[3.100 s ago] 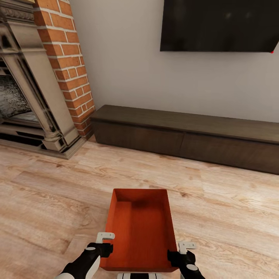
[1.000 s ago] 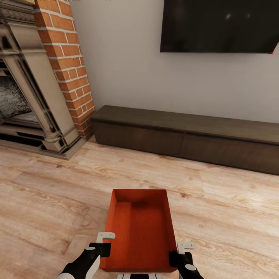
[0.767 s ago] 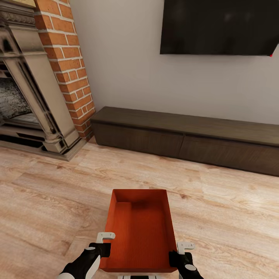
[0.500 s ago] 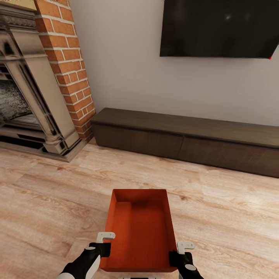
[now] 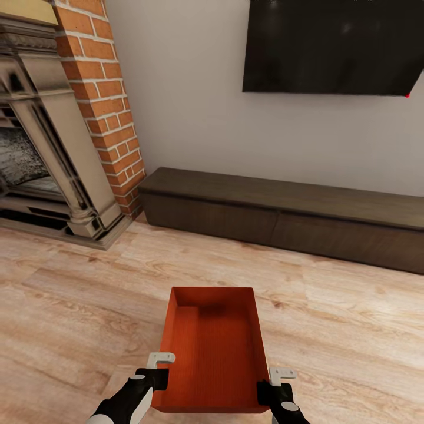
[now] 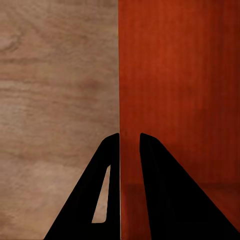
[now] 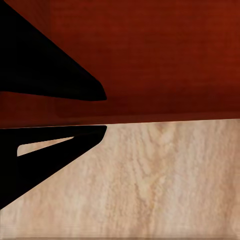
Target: Move the two storage containers from the living room to the garage. In the garage, place one container on the floor and stack the other container on top of it (either order is fine).
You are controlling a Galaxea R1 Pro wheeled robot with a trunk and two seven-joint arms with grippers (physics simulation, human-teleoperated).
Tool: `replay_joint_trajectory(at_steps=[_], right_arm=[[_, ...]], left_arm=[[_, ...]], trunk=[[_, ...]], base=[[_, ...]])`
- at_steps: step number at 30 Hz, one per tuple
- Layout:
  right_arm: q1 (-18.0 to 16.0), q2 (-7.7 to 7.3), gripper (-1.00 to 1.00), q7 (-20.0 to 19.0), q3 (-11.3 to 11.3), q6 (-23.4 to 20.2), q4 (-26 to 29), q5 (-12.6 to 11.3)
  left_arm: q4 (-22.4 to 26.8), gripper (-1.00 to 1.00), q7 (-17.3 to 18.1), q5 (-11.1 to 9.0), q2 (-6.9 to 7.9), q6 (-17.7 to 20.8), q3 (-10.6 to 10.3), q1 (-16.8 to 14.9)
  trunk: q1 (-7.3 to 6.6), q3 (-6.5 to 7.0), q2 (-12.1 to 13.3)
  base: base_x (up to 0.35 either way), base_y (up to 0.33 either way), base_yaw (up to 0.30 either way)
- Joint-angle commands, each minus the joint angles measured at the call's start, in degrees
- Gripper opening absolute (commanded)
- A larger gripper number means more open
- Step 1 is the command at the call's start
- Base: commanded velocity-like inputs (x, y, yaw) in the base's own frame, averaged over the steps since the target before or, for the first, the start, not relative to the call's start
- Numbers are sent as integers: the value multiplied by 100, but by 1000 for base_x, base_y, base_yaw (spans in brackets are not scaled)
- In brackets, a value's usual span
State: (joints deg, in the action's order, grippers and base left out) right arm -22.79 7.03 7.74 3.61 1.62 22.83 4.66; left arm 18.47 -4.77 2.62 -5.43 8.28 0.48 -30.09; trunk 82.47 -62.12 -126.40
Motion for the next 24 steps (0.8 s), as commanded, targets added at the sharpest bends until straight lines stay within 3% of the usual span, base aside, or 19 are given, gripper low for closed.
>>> replay_joint_trajectory(at_steps=[1,24], right_arm=[[-6,-35,-100,0,79,39,28,113],[-6,-35,-100,42,95,23,63,107]], left_arm=[[-10,-100,-50,81,25,42,-3,3],[-10,-100,-47,81,25,69,-4,3]], trunk=[[-24,15,40],[-529,427,963]], base=[[0,0,0],[0,0,0]])
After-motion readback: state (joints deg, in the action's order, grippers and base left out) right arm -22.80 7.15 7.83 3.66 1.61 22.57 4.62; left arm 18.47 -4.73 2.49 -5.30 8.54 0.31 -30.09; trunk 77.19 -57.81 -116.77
